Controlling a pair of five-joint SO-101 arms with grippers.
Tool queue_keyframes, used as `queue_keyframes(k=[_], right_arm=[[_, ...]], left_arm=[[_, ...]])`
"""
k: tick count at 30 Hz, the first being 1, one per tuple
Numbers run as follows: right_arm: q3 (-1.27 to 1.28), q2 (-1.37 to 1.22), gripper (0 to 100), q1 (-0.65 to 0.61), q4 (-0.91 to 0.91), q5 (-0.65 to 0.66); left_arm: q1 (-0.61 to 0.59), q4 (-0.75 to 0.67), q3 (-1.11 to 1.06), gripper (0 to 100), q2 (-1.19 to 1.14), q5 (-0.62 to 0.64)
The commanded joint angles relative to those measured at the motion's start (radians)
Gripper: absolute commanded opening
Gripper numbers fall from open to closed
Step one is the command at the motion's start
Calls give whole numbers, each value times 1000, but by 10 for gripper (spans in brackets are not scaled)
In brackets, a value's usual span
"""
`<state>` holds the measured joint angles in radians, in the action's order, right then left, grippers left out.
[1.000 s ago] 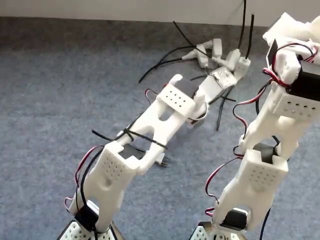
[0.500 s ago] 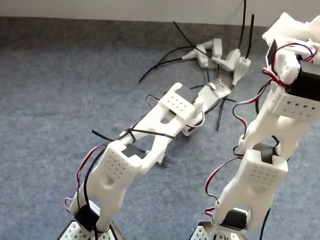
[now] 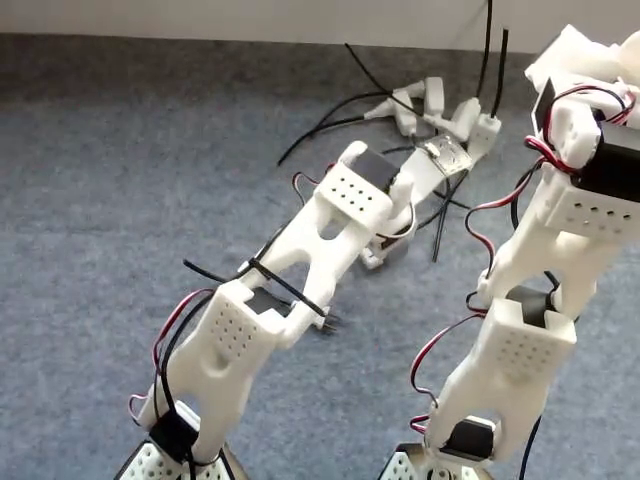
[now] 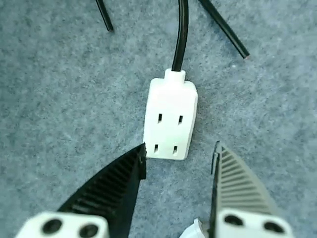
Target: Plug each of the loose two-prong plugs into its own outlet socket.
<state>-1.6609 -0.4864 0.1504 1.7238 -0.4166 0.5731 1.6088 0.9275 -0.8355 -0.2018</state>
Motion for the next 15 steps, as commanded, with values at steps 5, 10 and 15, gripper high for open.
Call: queue_keyframes(k=[5, 10, 15], right_arm=[[-116, 54, 362, 2, -1, 14], [-116, 54, 362, 2, -1, 14], [-116, 53, 362, -30, 7, 14]], left_arm=[[2, 9, -25, 228, 13, -52], [-62, 68, 5, 228, 54, -109], [-165, 167, -76, 228, 168, -480]])
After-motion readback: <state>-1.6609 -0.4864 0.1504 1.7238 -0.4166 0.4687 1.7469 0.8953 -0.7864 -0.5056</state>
